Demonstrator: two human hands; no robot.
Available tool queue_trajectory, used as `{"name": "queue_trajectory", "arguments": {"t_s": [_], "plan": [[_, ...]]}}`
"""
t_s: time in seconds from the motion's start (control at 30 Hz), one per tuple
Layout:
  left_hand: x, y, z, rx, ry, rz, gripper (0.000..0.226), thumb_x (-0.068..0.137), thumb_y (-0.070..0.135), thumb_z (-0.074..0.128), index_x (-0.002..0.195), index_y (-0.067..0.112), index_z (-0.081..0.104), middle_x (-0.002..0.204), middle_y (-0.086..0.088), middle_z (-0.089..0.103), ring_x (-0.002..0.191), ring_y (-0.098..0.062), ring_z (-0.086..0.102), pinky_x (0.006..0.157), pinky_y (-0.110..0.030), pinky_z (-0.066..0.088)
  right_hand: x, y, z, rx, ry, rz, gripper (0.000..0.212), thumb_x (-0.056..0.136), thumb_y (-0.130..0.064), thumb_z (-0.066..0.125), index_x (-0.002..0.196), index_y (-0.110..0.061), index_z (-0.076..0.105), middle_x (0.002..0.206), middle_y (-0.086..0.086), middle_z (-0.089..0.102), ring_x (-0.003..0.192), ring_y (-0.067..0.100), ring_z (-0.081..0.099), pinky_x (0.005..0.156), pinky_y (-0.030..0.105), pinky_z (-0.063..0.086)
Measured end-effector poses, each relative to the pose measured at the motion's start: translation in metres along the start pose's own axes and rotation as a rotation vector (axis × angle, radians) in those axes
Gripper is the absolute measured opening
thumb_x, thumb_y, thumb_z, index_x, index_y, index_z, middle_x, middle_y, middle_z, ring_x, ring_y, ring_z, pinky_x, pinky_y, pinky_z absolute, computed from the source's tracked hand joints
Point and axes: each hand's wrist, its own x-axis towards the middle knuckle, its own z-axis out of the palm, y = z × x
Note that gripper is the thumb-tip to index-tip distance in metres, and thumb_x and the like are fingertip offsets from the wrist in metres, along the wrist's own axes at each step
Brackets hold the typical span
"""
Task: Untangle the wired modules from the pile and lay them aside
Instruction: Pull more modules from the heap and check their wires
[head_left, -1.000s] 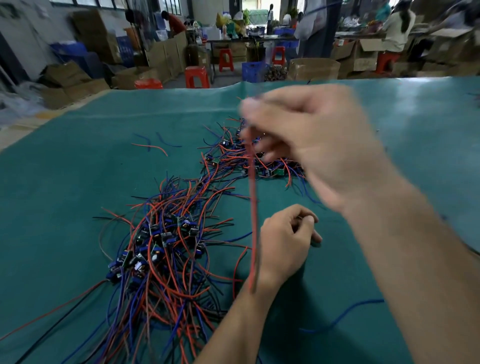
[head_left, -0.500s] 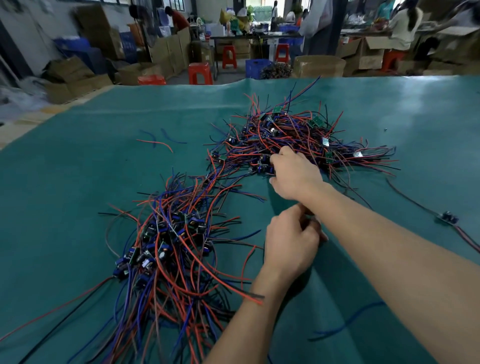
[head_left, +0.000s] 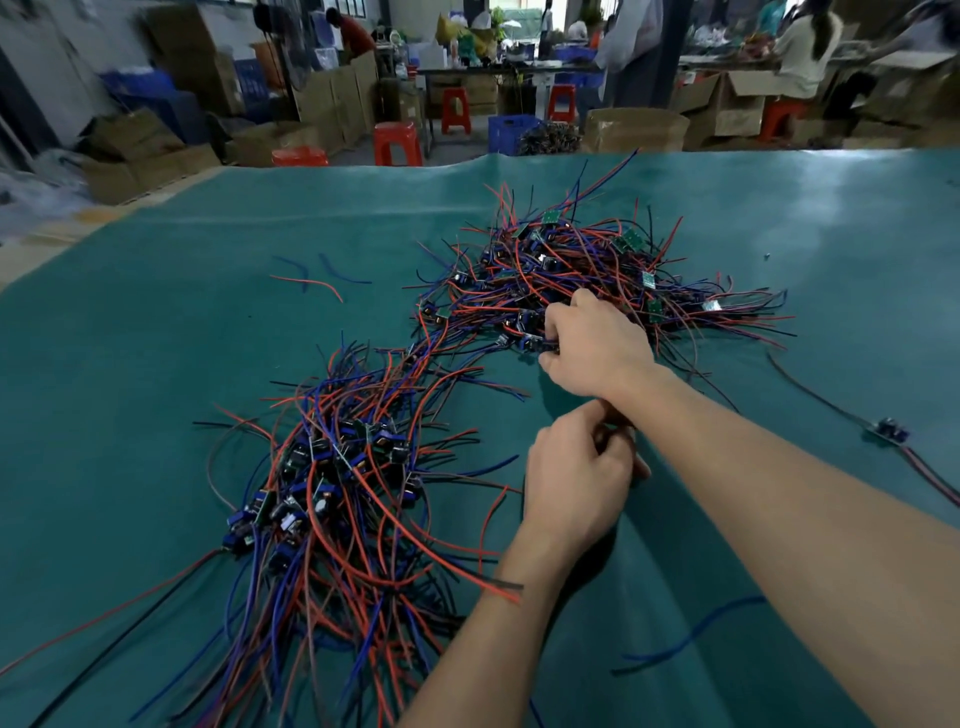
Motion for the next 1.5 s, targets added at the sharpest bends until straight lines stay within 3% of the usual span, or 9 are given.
{"name": "queue_trajectory", "arguments": {"t_s": [0.23,0.53,0.73,0.9,1.1,1.2,1.3,1.4,1.5], "plan": [[0.000,0.001,0.001,-0.007,0.008,-0.011,0.015,0.089,0.018,0.050,0.090,0.022,0.064,0.069,0.009,0.074,0.077,-0.017,0.069,0.079,-0.040,0.057,-0.010,0.007,-0.004,0.158,0.111,0.004,0.020,0.090,-0.010,0.067,0.097,-0.026,0.058,0.108,0.006,0.062,0.100,0.035,0.060,0.084,0.045,0.054],[0.000,0.000,0.002,-0.054,0.024,-0.024,0.018,0.087,0.017,0.051,0.095,0.024,0.065,0.067,0.011,0.074,0.062,-0.006,0.061,0.073,-0.033,0.056,-0.043,0.029,-0.010,0.481,0.300,0.135,0.029,0.080,-0.017,0.075,0.101,-0.032,0.061,0.088,-0.011,0.070,0.085,0.019,0.064,0.081,0.035,0.051],[0.002,-0.004,0.004,-0.105,0.106,-0.039,0.021,0.086,0.015,0.054,0.101,0.022,0.066,0.077,0.002,0.075,0.083,-0.028,0.067,0.081,-0.044,0.055,-0.073,0.045,-0.017,0.811,0.279,0.212,0.028,0.070,-0.013,0.076,0.085,-0.034,0.067,0.075,-0.008,0.068,0.068,0.013,0.066,0.072,0.038,0.057],[0.003,-0.007,0.005,-0.129,0.179,-0.035,0.018,0.088,0.015,0.059,0.103,0.023,0.063,0.077,0.000,0.072,0.073,-0.021,0.064,0.077,-0.040,0.054,-0.095,0.048,-0.015,1.015,0.347,0.261,0.037,0.064,-0.012,0.077,0.091,-0.035,0.067,0.086,-0.009,0.072,0.068,0.024,0.074,0.074,0.054,0.062],[0.005,-0.010,0.006,-0.193,0.174,-0.047,0.011,0.095,0.020,0.056,0.103,0.021,0.063,0.079,-0.001,0.072,0.066,-0.024,0.066,0.073,-0.040,0.056,-0.120,0.057,-0.032,0.976,0.470,0.158,0.052,0.063,-0.014,0.080,0.104,-0.039,0.060,0.115,-0.022,0.064,0.066,0.016,0.074,0.073,0.041,0.059],[0.003,-0.010,0.008,-0.240,0.137,-0.051,0.016,0.101,0.018,0.049,0.100,0.019,0.064,0.077,0.002,0.072,0.054,-0.011,0.059,0.062,-0.028,0.053,-0.128,0.058,-0.040,1.581,0.426,0.081,0.037,0.067,0.001,0.068,0.096,-0.021,0.059,0.100,0.003,0.068,0.067,0.028,0.072,0.070,0.036,0.059],[0.003,-0.012,0.010,-0.235,0.115,-0.004,0.020,0.105,0.020,0.046,0.099,0.017,0.065,0.076,0.001,0.071,0.051,-0.010,0.057,0.059,-0.025,0.049,-0.130,0.060,-0.047,2.086,0.235,0.073,0.028,0.064,0.003,0.054,0.085,-0.017,0.057,0.079,0.004,0.064,0.065,0.019,0.063,0.063,0.025,0.054],[0.002,-0.007,0.011,-0.335,0.079,0.006,0.033,0.106,0.036,0.044,0.094,0.014,0.065,0.069,-0.006,0.070,0.049,-0.014,0.055,0.054,-0.027,0.047,-0.129,0.054,-0.044,2.012,0.145,0.028,0.029,0.060,0.006,0.053,0.081,-0.013,0.057,0.075,0.007,0.064,0.066,0.017,0.060,0.061,0.023,0.052],[0.002,0.000,0.008,-0.527,0.032,-0.063,0.049,0.096,0.057,0.045,0.080,0.018,0.069,0.064,-0.013,0.067,0.045,-0.011,0.053,0.044,-0.018,0.040,-0.127,0.042,-0.028,1.581,0.248,0.010,0.027,0.058,0.007,0.055,0.078,-0.010,0.060,0.073,0.009,0.067,0.067,0.017,0.061,0.062,0.024,0.051]]}}
